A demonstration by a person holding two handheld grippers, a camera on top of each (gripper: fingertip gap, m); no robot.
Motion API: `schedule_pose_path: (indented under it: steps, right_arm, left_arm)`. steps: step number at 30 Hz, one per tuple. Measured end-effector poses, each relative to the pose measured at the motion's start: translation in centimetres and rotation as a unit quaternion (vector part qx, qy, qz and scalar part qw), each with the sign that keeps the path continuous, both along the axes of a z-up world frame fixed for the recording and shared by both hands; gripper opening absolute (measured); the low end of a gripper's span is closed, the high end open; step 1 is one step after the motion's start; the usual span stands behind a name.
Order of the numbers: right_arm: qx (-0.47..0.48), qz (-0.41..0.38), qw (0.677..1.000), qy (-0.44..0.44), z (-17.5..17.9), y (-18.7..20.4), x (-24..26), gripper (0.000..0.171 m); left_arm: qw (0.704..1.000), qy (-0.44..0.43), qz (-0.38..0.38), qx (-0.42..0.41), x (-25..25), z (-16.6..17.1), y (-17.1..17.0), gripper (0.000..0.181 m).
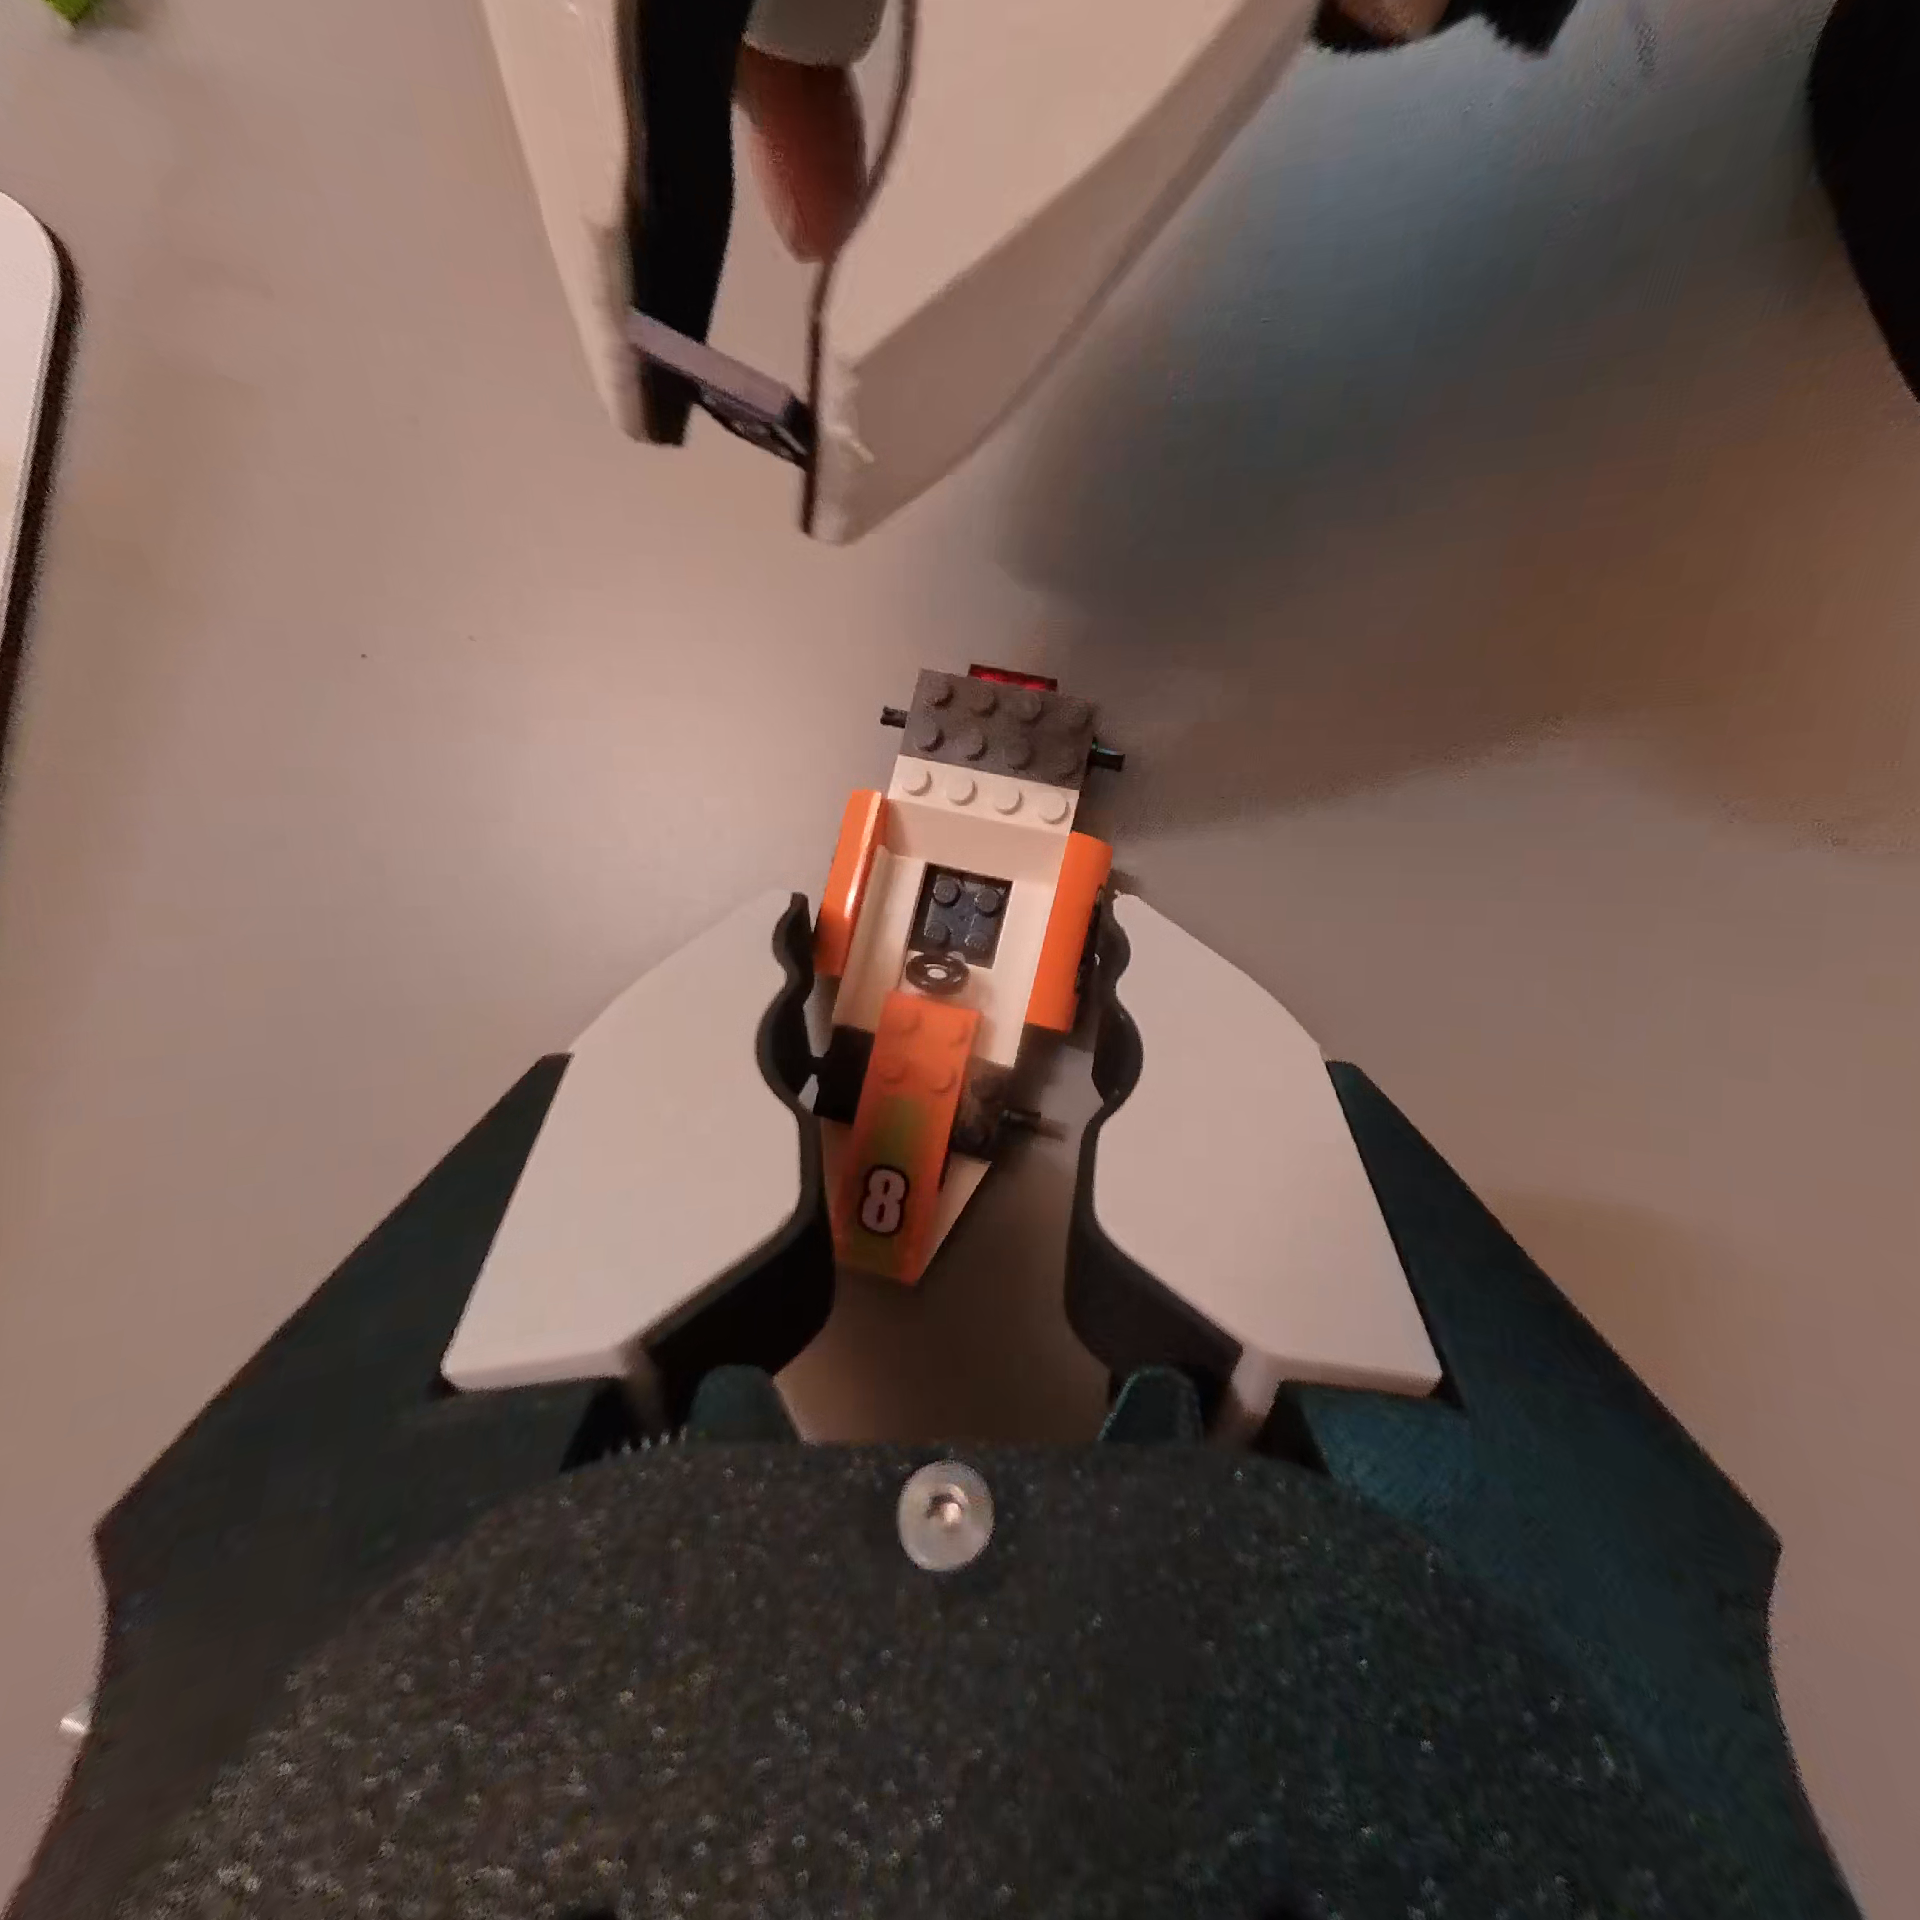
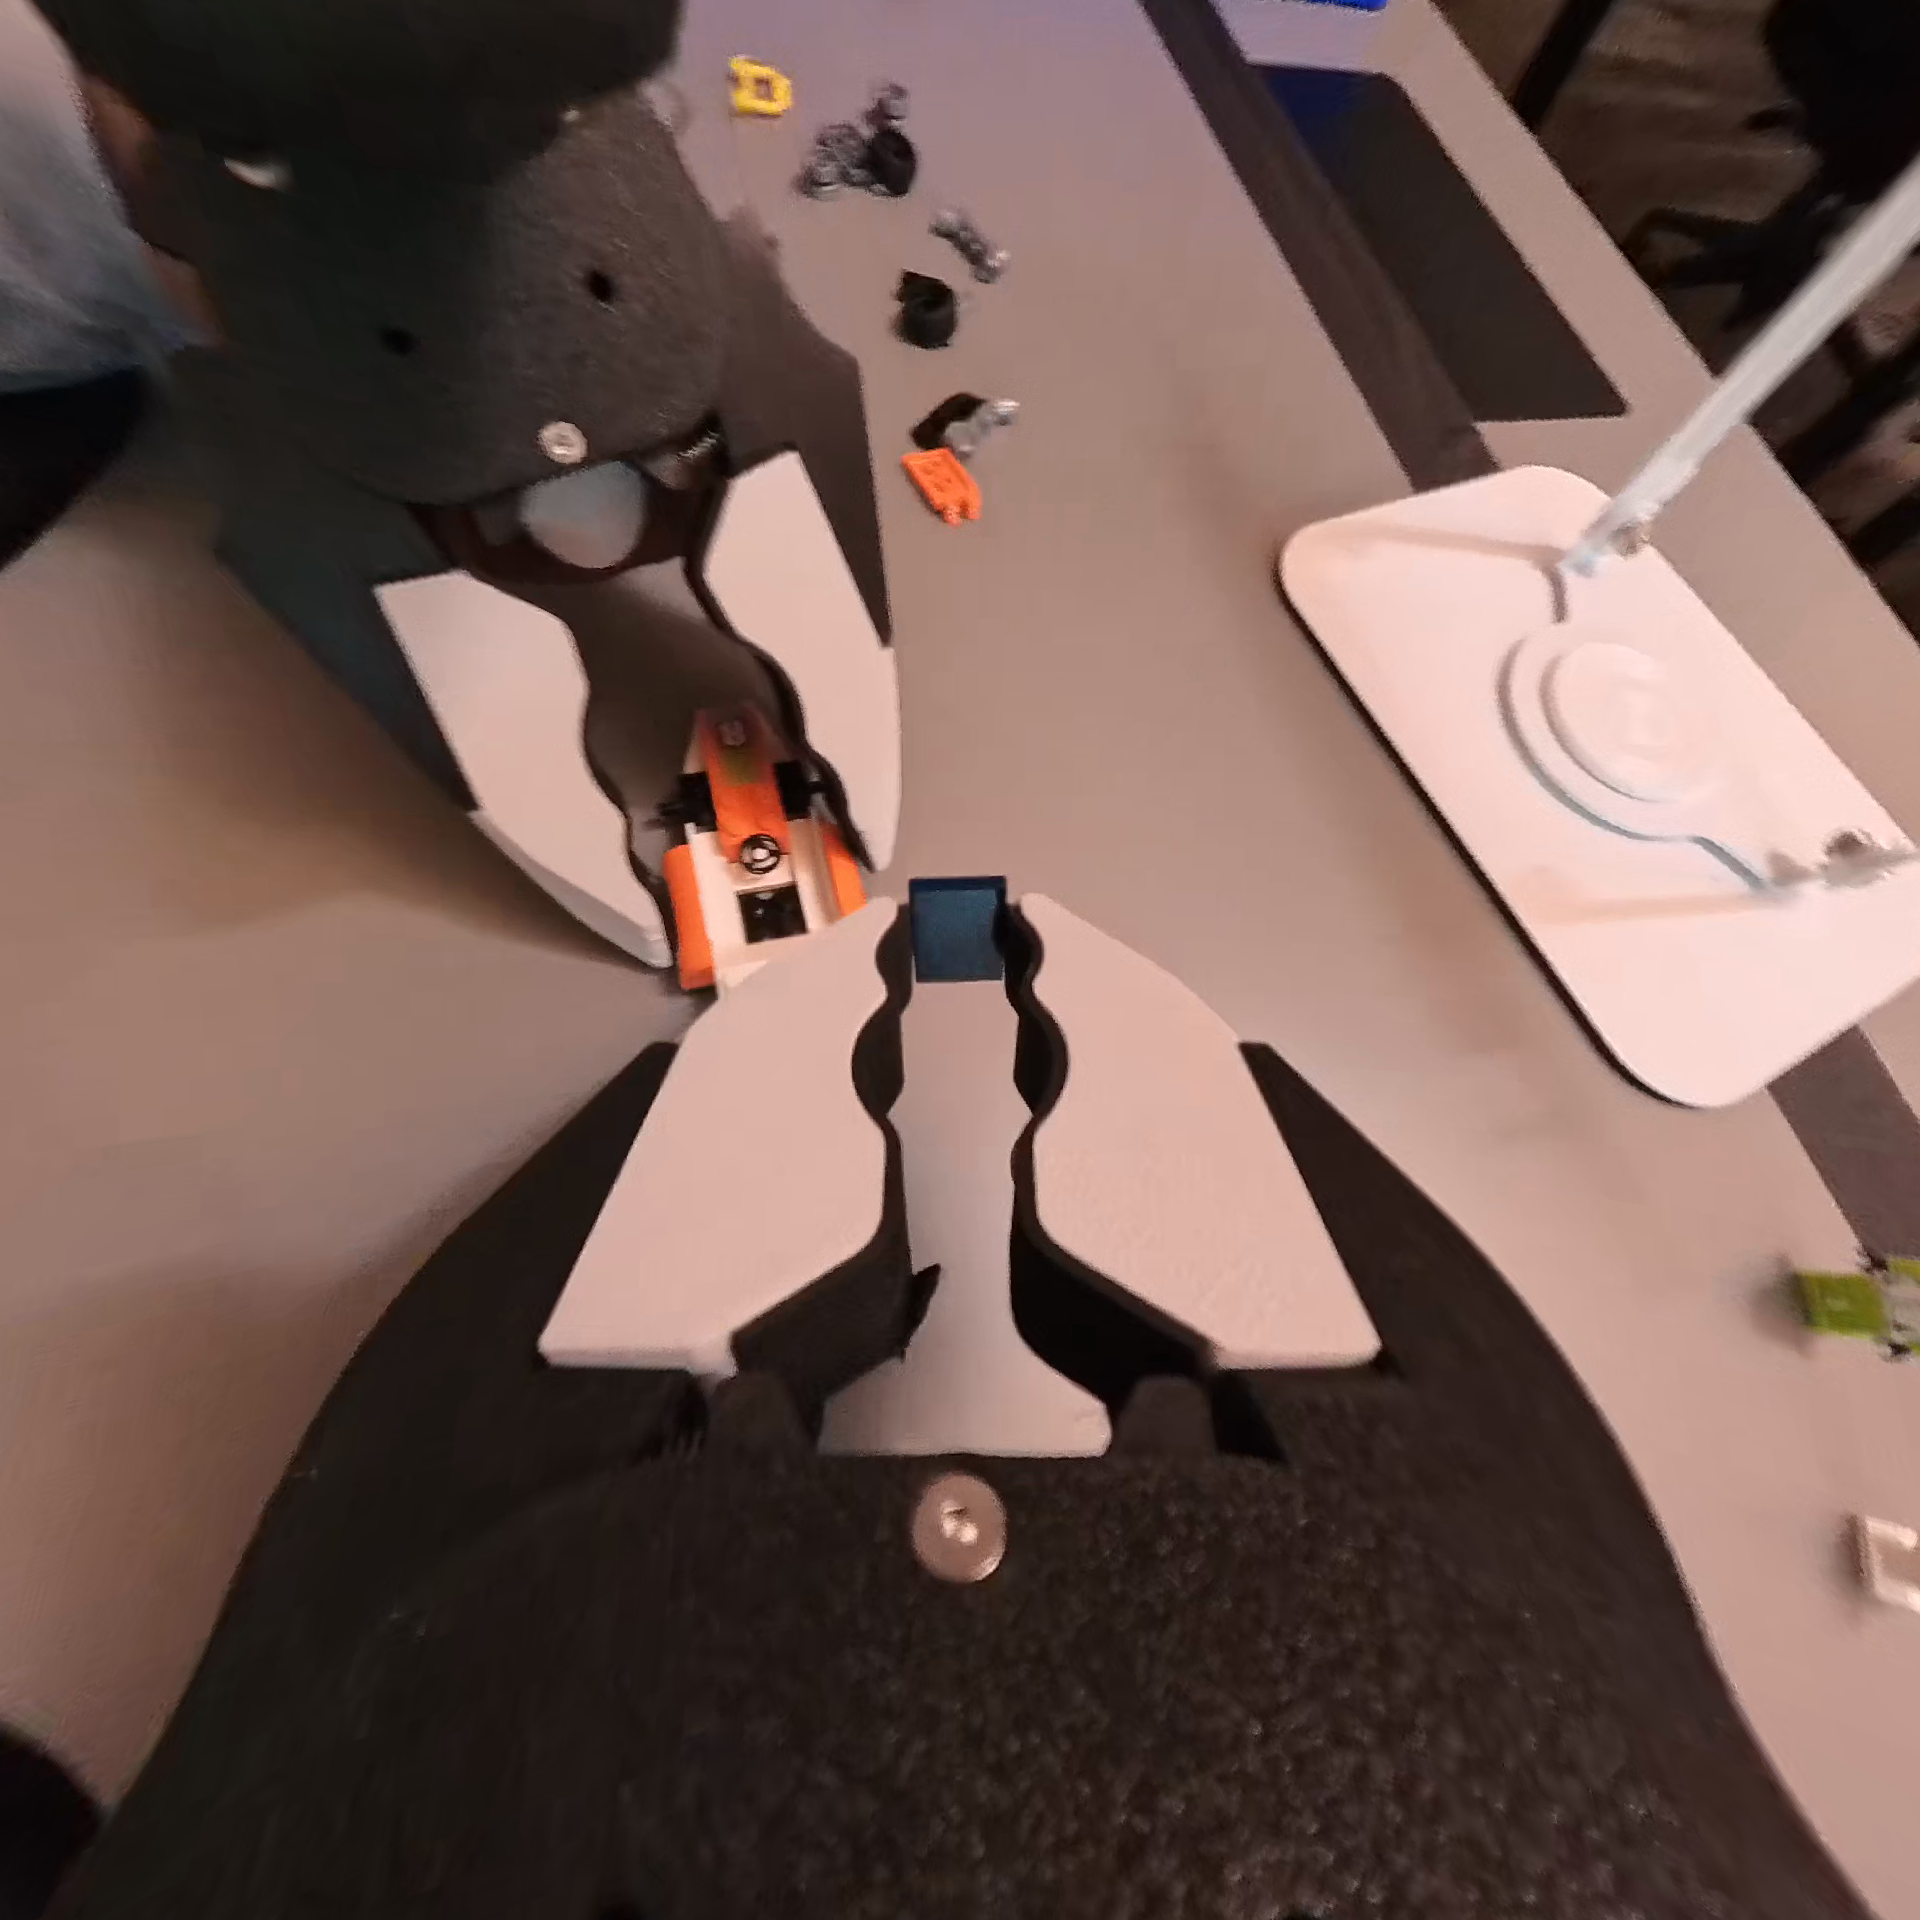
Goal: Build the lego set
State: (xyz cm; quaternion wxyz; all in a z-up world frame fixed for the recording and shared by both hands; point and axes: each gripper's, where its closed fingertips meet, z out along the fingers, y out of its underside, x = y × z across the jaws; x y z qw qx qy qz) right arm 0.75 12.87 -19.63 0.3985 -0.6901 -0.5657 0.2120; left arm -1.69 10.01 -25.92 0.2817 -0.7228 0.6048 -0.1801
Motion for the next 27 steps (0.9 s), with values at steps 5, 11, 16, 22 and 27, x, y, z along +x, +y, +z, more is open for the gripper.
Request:
schedule_pose_path:
  steps: [5,11,16,22,27]
  right_arm:
    - [-0.002,0.088,0.99,-0.109,-0.7,-1.6,-0.5,0.016]
    - [-0.019,0.148,0.967,-0.205,-3.1,-2.7,-0.6,0.016]
    - [-0.046,0.145,0.963,-0.224,-4.6,-2.8,-0.6,0.017]
    - [-0.057,0.141,0.958,-0.242,-5.1,-2.8,-0.6,0.016]
    - [-0.068,0.141,0.959,-0.236,-5.0,-2.9,-0.7,0.016]
  left_arm:
    - [1.0,-0.018,-0.003,-0.012,0.1,0.1,0.0,0.051]
    - [0.999,-0.035,-0.005,-0.024,0.1,0.0,0.0,0.052]
    - [0.999,-0.036,-0.008,-0.023,0.2,-0.1,0.0,0.052]
    - [0.999,-0.036,-0.012,-0.022,0.1,-0.1,-0.1,0.052]
    - [0.999,-0.038,-0.013,-0.024,0.1,-0.1,-0.1,0.052]
